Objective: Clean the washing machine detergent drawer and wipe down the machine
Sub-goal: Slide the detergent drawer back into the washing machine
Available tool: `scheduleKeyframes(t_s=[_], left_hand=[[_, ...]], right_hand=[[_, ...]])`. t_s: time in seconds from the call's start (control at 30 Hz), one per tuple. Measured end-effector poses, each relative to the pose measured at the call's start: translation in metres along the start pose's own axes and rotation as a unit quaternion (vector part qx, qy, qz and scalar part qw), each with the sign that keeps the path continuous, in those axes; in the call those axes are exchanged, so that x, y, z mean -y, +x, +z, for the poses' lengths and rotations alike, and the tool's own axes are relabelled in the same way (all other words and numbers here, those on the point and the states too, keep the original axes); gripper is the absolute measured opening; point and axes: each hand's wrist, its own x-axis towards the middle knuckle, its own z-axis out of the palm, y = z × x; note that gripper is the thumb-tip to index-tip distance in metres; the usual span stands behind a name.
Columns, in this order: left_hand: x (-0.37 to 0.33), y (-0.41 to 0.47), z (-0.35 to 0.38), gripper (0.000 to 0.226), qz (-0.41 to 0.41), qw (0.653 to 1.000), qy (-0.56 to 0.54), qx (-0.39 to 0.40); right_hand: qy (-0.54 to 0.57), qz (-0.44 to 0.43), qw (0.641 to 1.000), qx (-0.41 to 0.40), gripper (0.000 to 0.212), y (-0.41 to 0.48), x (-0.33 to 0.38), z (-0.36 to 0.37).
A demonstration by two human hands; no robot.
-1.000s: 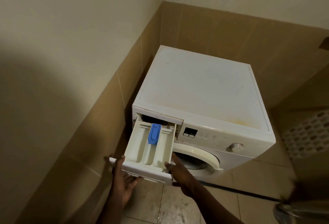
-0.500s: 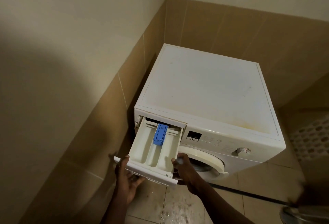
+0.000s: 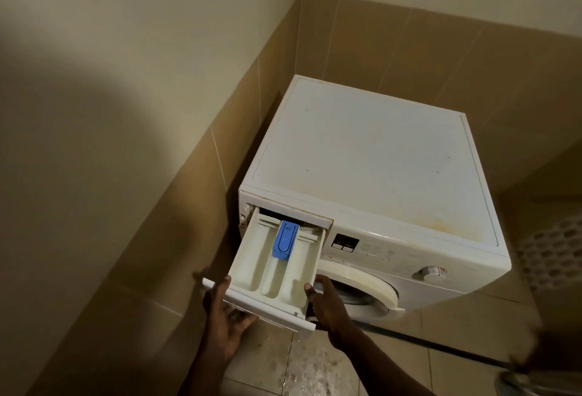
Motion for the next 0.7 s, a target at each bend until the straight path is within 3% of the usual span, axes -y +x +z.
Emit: scheduleKeyframes(t_s=[0.13, 0.3, 0.7], left_hand=[[-0.005, 0.002, 0.004, 0.068, -0.031, 0.999, -0.026, -0.017], [0.0, 0.005, 0.0, 0.054, -0.027, 0.999, -0.039, -0.017], [-0.001, 0.01, -0.005, 0.051, -0.033, 0.998, -0.043, -0.018]], right_hand=[[0.012, -0.015, 1.0, 0.005, 0.032, -0.001, 0.0, 0.003], [0.013, -0.024, 1.0, 0.007, 0.032, -0.003, 0.001, 0.002], [0.012, -0.019, 1.0, -0.006, 0.034, -0.003, 0.005, 0.007]])
